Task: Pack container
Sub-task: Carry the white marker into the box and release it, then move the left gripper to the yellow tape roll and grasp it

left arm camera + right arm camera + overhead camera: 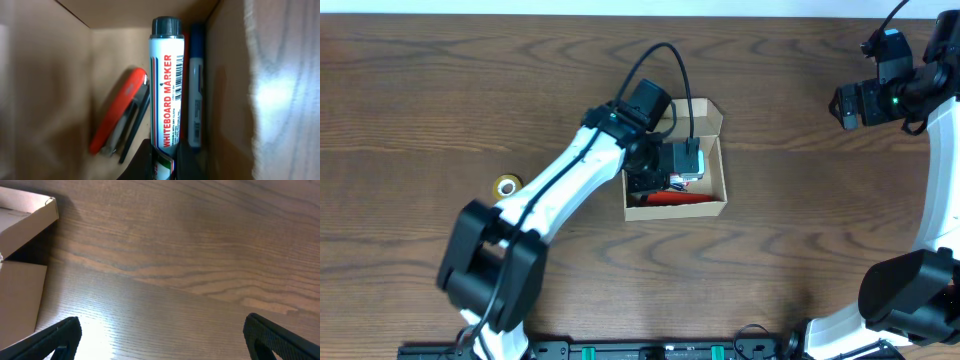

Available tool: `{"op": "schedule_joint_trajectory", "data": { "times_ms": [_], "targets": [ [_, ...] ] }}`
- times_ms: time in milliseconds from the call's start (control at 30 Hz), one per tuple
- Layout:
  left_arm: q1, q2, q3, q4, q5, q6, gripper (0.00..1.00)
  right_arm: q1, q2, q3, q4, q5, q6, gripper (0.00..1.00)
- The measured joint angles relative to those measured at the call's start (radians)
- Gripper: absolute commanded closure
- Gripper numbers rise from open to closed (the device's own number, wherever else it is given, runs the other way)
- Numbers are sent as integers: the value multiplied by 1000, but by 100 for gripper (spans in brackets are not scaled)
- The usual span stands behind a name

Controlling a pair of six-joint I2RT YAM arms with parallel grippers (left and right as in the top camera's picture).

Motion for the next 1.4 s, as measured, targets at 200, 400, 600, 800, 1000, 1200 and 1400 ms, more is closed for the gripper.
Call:
{"op": "schedule_joint_trajectory", "data": {
  "times_ms": [200, 400, 600, 800, 1000, 1200, 1400],
  "targets": [
    [0, 99, 0, 16, 0, 0, 94, 0, 0, 0, -1, 0, 0, 1],
    [0, 142, 0, 16, 1, 6, 66, 0, 0, 0, -1, -1, 0, 1],
    [0, 142, 0, 14, 2, -11, 54, 0, 0, 0, -1, -2, 0, 1],
    [0, 140, 42, -64, -11, -37, 47, 0, 0, 0, 0, -3, 0, 1],
    [0, 104, 177, -182, -42, -89, 22, 0, 0, 0, 0, -4, 0, 1],
    [5, 23, 291, -293, -115, -190, 5, 0, 0, 0, 0, -5, 1, 1],
    [86, -42, 322, -382, -189, -298, 5, 0, 0, 0, 0, -5, 1, 1]
  ]
}}
